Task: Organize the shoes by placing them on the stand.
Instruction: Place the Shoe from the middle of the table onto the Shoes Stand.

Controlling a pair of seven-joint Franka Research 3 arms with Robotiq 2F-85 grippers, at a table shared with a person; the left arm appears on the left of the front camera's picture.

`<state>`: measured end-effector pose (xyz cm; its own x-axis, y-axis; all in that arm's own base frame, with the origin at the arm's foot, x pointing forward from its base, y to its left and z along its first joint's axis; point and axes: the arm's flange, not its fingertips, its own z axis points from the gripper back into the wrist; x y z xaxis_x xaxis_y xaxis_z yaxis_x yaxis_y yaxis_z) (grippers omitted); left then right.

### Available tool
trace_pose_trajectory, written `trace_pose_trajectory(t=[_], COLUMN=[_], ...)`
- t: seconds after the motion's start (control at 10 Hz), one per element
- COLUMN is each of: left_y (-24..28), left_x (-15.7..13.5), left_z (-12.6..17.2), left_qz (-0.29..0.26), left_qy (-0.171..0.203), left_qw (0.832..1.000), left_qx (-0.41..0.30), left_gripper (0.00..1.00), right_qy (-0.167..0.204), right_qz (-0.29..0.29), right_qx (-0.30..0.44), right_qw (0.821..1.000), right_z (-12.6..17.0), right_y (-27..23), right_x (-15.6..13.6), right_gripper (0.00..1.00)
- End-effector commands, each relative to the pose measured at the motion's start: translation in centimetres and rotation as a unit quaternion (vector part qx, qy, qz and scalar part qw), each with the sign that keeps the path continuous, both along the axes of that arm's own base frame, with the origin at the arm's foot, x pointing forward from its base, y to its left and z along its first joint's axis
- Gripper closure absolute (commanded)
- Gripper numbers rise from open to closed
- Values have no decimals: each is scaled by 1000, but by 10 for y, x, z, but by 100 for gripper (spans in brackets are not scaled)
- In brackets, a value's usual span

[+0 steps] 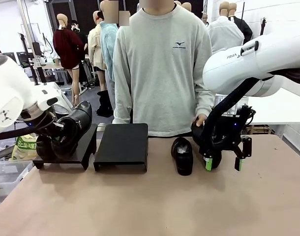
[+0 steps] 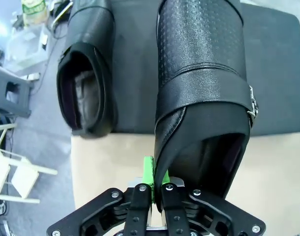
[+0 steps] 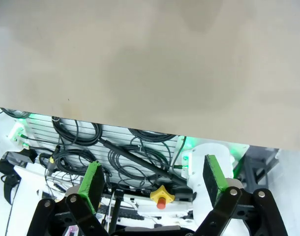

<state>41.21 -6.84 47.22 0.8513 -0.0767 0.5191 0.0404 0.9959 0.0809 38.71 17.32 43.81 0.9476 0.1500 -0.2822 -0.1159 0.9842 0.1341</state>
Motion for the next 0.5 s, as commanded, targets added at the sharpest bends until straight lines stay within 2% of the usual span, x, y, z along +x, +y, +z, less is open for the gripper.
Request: trace_pose_trajectory(t=[0.0,0.1,0.4], left_y=[5,7,16], left_x=[32,37,53], left_z=[-14,-19,-29], left_qz=[6,19,50], left_qy=[-4,3,-10], left_qw=[1000,999,998], left_qx=[-20,-27,-33], left_gripper=[100,100,100], right_qy=[2,2,2], right_qz=[-8,-8,-8], right_qx=[-1,-1,-1], right_qw=[1000,1000,1000], right_z=[1,1,1], right_y=[3,3,3], right_x=[0,0,0], right_gripper=[0,0,0])
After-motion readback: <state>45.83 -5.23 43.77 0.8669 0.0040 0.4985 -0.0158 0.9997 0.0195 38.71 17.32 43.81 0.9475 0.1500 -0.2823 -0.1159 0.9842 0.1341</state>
